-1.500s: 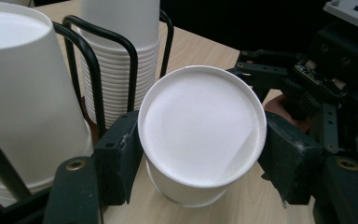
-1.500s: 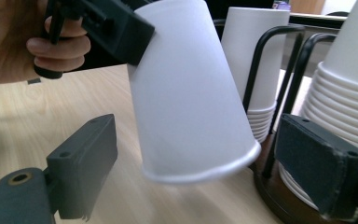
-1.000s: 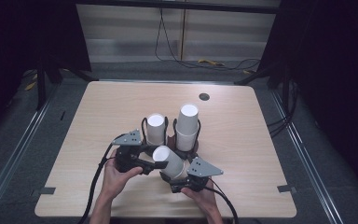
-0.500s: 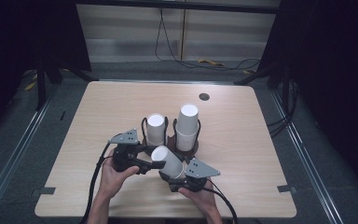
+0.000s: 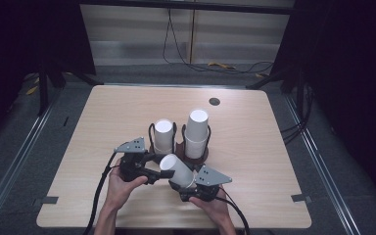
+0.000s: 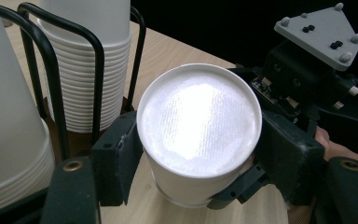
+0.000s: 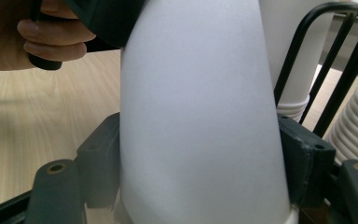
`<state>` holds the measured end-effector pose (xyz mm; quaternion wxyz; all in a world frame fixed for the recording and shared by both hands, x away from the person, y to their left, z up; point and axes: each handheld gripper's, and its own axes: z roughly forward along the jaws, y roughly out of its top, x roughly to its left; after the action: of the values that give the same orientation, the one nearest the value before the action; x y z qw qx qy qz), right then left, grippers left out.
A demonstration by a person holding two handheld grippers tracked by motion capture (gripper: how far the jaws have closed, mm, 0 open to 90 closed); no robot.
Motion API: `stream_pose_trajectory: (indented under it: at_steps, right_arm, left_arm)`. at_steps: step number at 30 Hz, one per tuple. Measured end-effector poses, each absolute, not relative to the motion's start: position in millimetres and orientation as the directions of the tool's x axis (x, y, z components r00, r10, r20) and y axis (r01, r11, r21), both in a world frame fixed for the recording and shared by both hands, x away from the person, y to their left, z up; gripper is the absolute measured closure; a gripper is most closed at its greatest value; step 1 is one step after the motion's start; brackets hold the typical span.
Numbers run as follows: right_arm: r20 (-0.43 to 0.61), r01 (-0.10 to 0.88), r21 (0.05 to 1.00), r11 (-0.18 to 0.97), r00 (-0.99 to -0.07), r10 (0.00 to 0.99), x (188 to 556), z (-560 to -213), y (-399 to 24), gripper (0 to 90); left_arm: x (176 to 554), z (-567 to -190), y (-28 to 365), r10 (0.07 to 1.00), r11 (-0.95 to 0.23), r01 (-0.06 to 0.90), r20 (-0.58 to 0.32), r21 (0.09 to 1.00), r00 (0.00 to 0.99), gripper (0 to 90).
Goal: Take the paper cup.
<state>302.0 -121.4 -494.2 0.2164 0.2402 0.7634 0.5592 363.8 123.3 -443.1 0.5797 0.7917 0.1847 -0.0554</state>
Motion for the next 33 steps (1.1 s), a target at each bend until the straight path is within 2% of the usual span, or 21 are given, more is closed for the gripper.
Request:
stream_pose_trajectory:
  at_steps: [2,8,17,33]
  right_arm:
    - [-0.058,0.135,0.954,0.269,-0.796,0.603,302.4,-493.9,-122.4,26.6]
    - [-0.046,0.151,0.95,0.273,-0.797,0.602,302.2,-492.0,-124.8,26.8]
    - [-0.038,0.181,0.936,0.301,-0.801,0.598,304.0,-486.8,-130.8,27.6]
    - [-0.047,0.216,0.902,0.373,-0.81,0.584,304.9,-482.0,-134.7,28.2]
  left_arm:
    - [364.4,-444.1,124.4,0.231,-0.236,0.372,-0.32,0.898,0.919,23.8]
    - [365.0,-444.5,124.7,0.233,-0.244,0.371,-0.317,0.896,0.919,19.5]
    - [364.9,-444.6,125.6,0.246,-0.231,0.369,-0.313,0.9,0.917,18.8]
    - [368.2,-444.4,132.8,0.274,-0.294,0.352,-0.275,0.888,0.922,17.8]
